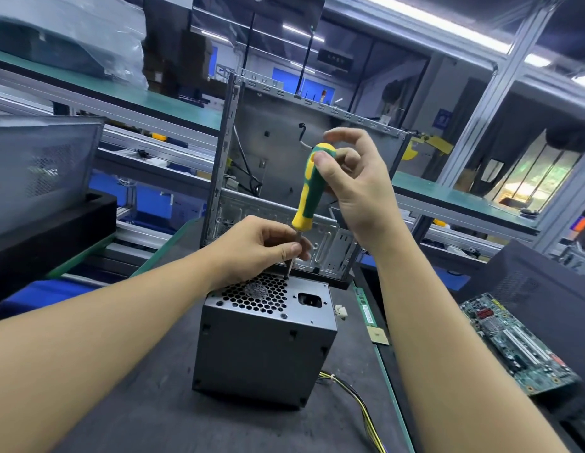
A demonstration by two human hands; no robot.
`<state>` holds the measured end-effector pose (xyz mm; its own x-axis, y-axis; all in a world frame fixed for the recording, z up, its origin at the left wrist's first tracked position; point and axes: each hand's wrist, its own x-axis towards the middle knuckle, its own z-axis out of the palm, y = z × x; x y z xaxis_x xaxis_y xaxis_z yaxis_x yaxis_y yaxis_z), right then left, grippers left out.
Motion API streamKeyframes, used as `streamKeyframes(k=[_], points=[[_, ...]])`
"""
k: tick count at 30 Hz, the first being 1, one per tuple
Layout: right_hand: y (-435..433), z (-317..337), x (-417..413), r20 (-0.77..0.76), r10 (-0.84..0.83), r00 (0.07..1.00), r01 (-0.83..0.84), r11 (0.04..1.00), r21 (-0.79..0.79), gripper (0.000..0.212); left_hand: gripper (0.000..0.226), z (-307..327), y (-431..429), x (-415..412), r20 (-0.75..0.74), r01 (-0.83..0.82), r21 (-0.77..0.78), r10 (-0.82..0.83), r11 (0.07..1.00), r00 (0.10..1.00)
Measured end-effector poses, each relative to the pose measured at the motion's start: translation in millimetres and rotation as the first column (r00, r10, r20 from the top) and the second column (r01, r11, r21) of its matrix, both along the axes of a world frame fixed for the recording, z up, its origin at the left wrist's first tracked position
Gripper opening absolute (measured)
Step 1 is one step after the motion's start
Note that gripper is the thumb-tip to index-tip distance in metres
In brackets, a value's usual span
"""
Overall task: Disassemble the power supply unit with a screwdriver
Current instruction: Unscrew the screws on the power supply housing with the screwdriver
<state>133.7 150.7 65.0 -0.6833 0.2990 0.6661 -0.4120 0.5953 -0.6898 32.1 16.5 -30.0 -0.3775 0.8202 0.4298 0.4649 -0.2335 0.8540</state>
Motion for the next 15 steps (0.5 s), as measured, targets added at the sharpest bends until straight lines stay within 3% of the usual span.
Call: streamKeyframes(k=[5, 9, 12, 15], points=[[1, 7, 7, 0.049, -0.029, 0.998, 0.028, 0.999, 0.027, 0.022, 0.011, 0, 1, 1, -0.019, -0.031, -0.007, 0.031, 0.999, 0.999], [-7, 16, 6, 0.092, -0.133, 0.987, 0.116, 0.979, 0.167, 0.02, 0.008, 0, 2, 2, 0.0, -0.041, -0.043, 0.041, 0.998, 0.999], [-12, 20, 5, 0.073, -0.207, 0.976, 0.185, 0.953, 0.24, 0.03, 0.006, 1, 2, 2, 0.009, -0.04, -0.056, 0.04, 0.998, 0.999], [-11, 24, 5, 0.115, -0.149, 0.982, 0.123, 0.97, 0.208, 0.019, 0.007, 1, 2, 2, 0.033, -0.047, -0.04, 0.048, 0.998, 0.998]])
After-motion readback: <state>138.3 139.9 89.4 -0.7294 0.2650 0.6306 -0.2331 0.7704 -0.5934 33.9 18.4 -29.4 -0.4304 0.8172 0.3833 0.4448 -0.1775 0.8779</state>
